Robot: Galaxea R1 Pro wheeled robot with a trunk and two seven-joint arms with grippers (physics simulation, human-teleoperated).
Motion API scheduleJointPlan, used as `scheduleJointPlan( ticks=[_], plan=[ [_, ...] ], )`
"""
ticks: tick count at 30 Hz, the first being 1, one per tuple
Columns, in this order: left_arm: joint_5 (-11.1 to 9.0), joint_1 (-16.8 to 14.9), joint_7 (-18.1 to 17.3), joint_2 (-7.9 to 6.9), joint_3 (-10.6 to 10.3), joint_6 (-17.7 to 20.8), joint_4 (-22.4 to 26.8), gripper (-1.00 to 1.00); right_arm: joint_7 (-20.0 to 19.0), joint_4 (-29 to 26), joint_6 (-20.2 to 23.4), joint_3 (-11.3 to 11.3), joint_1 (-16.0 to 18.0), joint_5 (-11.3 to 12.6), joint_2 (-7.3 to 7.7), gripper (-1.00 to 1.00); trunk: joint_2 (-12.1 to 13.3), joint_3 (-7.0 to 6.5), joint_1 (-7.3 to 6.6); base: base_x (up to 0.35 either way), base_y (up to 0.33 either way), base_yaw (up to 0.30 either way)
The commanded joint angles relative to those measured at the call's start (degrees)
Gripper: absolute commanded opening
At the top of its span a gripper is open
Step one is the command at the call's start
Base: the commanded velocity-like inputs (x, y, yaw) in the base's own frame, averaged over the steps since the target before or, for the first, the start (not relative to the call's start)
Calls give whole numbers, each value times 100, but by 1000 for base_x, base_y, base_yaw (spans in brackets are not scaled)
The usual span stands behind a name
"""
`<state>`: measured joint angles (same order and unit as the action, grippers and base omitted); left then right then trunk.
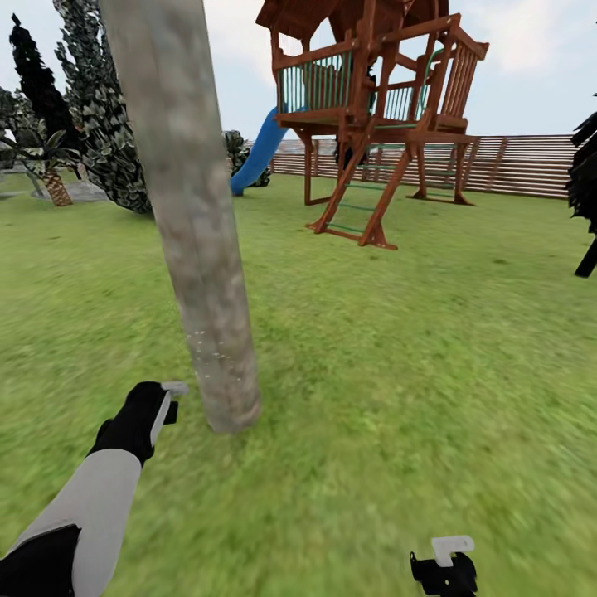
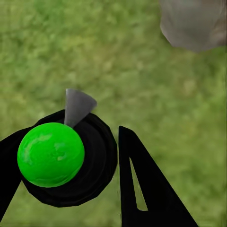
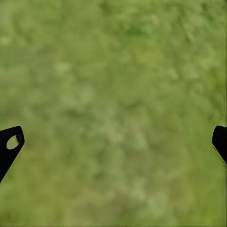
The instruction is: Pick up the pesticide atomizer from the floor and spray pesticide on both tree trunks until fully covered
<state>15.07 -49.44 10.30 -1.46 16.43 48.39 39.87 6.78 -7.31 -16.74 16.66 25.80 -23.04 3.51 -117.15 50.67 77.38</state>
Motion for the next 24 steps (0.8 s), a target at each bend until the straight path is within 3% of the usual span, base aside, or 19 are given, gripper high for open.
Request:
scheduleJointPlan(
  ticks=[1, 18, 24],
  plan=[
    [0, -5, 15, 9, -1, 21, 4, -100, 17, 5, -22, 40, 4, -60, 0, 100, -2, 5, 2, 216, -182, 62],
    [2, -43, -2, 0, -11, 59, 282, -100, 15, 2, -13, 44, 4, -69, 1, 100, -2, 5, 2, 22, -269, 4],
    [14, -68, -13, -2, -8, 100, 290, -100, 25, 2, -13, 41, 4, -69, 1, 100, -2, 5, 2, 155, -249, 74]
  ],
)
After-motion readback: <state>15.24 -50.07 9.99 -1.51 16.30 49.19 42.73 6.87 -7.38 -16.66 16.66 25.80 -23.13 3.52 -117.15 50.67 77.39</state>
